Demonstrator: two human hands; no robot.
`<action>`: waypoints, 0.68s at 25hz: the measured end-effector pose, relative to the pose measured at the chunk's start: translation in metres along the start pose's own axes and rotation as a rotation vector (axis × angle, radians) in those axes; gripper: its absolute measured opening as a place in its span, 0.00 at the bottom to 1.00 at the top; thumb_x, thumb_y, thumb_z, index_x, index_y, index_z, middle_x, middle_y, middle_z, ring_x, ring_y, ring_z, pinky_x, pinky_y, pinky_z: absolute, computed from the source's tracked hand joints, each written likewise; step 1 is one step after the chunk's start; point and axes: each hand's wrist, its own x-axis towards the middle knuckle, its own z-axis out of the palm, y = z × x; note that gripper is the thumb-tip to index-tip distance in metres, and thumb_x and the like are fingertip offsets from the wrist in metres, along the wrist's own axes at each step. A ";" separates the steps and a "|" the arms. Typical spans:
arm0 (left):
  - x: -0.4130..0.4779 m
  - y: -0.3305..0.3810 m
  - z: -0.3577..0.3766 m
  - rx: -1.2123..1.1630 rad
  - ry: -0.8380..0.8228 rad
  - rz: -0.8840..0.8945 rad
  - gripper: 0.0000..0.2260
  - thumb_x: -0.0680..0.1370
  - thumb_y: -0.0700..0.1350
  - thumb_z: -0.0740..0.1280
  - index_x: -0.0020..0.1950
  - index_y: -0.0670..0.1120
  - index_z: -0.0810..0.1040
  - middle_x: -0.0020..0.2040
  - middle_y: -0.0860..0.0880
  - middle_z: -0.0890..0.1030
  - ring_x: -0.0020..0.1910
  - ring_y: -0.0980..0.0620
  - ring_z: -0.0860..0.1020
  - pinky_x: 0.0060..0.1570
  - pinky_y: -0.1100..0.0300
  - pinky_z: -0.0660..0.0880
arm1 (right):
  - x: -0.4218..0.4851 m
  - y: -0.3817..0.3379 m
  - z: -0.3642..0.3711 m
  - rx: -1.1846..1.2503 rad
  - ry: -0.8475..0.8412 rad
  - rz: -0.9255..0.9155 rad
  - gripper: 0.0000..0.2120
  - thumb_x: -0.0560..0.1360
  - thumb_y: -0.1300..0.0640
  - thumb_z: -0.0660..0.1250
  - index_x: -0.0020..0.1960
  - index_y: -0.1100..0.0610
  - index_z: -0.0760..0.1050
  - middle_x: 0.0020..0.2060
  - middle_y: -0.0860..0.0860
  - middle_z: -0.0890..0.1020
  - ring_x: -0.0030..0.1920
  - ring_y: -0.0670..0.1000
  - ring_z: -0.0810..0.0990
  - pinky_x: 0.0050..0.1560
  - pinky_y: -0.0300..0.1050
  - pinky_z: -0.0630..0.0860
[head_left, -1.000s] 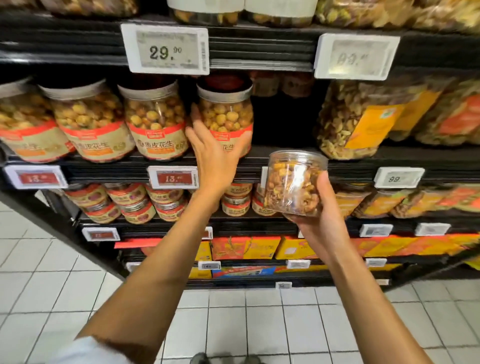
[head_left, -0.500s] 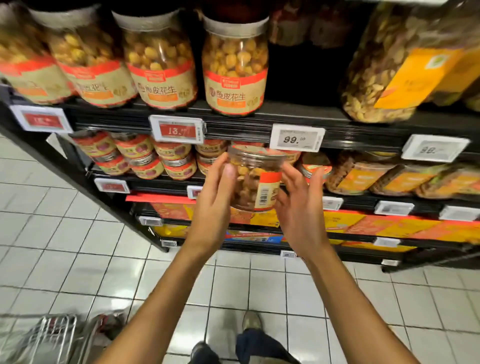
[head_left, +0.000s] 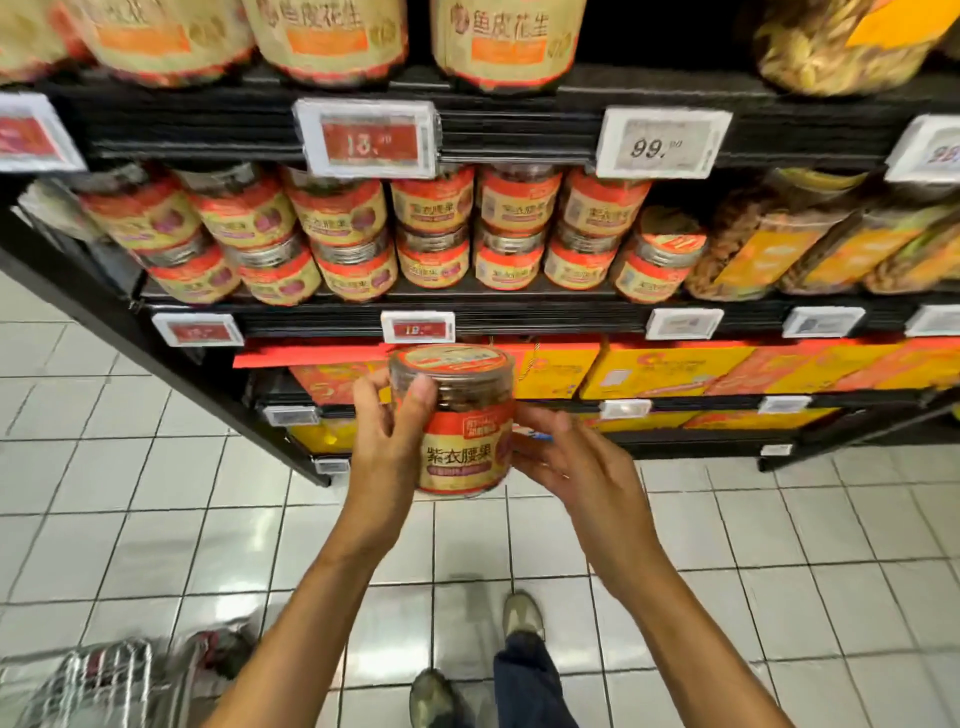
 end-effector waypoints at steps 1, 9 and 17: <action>0.000 0.000 0.005 0.012 -0.027 0.003 0.17 0.70 0.57 0.64 0.51 0.49 0.67 0.44 0.59 0.82 0.46 0.60 0.81 0.43 0.62 0.78 | -0.002 0.001 -0.002 0.010 0.026 -0.022 0.15 0.74 0.49 0.58 0.51 0.54 0.80 0.47 0.48 0.85 0.50 0.48 0.83 0.48 0.37 0.78; 0.040 0.017 0.110 0.185 -0.119 0.003 0.20 0.80 0.56 0.56 0.63 0.44 0.74 0.53 0.44 0.81 0.56 0.50 0.79 0.58 0.48 0.76 | 0.014 -0.043 -0.068 -0.019 0.205 -0.237 0.12 0.77 0.53 0.59 0.53 0.53 0.79 0.56 0.52 0.82 0.60 0.50 0.79 0.56 0.40 0.76; 0.074 -0.020 0.195 0.087 -0.129 0.112 0.18 0.79 0.56 0.53 0.57 0.44 0.71 0.58 0.42 0.78 0.58 0.54 0.77 0.54 0.63 0.74 | 0.080 -0.074 -0.156 -0.167 0.235 -0.408 0.21 0.74 0.48 0.59 0.62 0.58 0.75 0.62 0.51 0.78 0.66 0.47 0.73 0.68 0.53 0.69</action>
